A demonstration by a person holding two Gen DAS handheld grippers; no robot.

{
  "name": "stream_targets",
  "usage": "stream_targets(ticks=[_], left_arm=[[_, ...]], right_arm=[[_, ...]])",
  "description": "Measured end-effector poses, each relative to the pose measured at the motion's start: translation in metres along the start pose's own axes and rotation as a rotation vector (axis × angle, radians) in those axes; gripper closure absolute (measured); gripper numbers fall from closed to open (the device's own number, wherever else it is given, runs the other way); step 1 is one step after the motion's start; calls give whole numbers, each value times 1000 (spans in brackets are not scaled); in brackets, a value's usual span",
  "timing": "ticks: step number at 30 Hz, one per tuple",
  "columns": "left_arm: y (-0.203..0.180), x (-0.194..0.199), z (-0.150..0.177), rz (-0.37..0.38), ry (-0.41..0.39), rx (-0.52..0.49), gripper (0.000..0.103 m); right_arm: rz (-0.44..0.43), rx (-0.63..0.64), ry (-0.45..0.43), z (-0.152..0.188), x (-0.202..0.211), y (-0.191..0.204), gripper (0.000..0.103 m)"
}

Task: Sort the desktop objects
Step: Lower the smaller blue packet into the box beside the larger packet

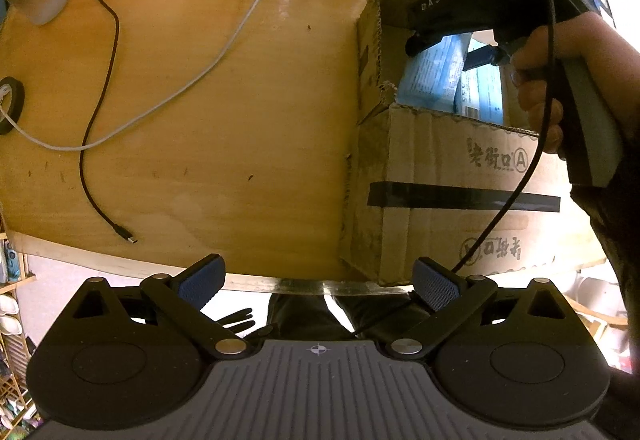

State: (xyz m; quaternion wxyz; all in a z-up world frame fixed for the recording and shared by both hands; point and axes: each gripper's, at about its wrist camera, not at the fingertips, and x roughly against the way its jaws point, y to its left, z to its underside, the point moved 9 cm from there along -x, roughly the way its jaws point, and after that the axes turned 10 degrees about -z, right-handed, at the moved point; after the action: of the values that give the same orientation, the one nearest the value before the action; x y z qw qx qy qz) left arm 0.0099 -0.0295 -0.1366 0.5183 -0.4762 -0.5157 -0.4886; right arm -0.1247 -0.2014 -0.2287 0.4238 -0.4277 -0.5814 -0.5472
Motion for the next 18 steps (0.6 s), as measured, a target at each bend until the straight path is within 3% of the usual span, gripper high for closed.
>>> stream_targets(ticks=[18], left_arm=[[-2, 0, -1, 11, -10, 4, 0]], right_arm=[[-15, 22, -24, 2, 41, 5, 45]])
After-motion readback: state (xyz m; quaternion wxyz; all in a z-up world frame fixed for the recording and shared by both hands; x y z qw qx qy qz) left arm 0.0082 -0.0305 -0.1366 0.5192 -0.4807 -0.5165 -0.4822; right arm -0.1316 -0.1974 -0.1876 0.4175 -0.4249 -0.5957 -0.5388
